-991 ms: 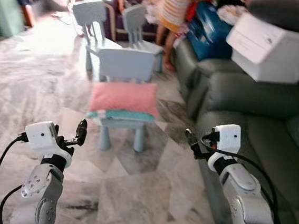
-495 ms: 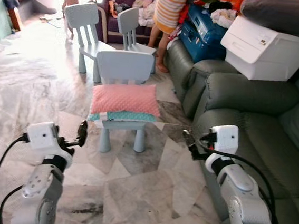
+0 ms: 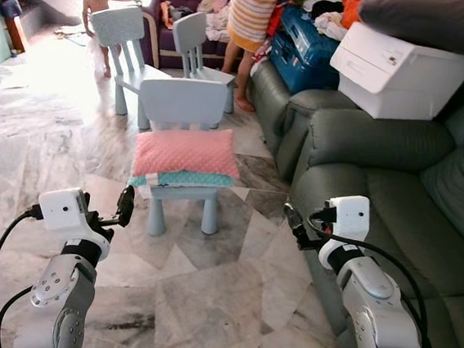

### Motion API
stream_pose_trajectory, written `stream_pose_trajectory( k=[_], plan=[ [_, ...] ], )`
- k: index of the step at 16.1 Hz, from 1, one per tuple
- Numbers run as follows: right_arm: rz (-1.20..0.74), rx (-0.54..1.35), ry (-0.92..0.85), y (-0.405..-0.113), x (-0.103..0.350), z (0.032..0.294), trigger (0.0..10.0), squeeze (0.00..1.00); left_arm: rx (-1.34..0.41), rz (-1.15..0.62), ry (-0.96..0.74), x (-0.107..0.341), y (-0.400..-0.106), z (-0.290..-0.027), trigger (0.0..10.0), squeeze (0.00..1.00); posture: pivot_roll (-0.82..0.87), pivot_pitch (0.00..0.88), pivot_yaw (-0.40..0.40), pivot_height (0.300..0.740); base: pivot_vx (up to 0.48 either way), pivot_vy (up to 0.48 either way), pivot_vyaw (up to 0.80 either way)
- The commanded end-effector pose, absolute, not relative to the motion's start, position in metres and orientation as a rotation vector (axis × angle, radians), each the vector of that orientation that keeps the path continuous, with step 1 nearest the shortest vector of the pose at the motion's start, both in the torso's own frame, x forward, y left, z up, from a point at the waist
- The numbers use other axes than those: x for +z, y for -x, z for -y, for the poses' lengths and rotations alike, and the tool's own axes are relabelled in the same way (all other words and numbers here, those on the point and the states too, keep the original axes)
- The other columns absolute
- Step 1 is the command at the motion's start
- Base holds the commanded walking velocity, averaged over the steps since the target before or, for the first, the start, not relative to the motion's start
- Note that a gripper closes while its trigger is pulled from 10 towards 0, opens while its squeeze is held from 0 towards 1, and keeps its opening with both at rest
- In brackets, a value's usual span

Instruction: Move the pillow to the sofa

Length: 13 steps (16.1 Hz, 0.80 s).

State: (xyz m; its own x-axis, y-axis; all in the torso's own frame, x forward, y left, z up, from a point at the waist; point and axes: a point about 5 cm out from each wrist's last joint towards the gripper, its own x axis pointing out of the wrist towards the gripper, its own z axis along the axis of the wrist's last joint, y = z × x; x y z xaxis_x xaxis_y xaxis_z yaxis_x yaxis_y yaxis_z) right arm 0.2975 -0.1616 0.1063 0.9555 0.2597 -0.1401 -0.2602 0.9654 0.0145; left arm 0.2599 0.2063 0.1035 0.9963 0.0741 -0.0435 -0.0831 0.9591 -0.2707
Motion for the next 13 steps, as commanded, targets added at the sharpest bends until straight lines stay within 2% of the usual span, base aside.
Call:
stream_pose_trajectory(
  k=[1,7,13],
  plan=[
    [-0.103,0.272,0.0,-0.2979,0.114,0.1588,10.0,0.0,0.101,-0.029,0.261,0.1047,-0.2607,-0.2122,10.0,0.0,-0.05,0.0,-0.011,0.74,0.289,0.386,0.0],
    [-0.095,0.289,0.007,-0.2975,0.1152,0.156,10.0,0.0,0.096,-0.037,0.227,0.1025,-0.2596,-0.2114,10.0,0.0,-0.05,0.0,-0.012,0.74,0.309,0.363,0.0],
    [-0.081,0.302,0.013,-0.2967,0.1174,0.1544,10.0,0.0,0.123,-0.071,0.205,0.0951,-0.2566,-0.2155,10.0,0.0,-0.05,0.0,-0.013,0.74,0.436,0.0,0.0]
  ],
)
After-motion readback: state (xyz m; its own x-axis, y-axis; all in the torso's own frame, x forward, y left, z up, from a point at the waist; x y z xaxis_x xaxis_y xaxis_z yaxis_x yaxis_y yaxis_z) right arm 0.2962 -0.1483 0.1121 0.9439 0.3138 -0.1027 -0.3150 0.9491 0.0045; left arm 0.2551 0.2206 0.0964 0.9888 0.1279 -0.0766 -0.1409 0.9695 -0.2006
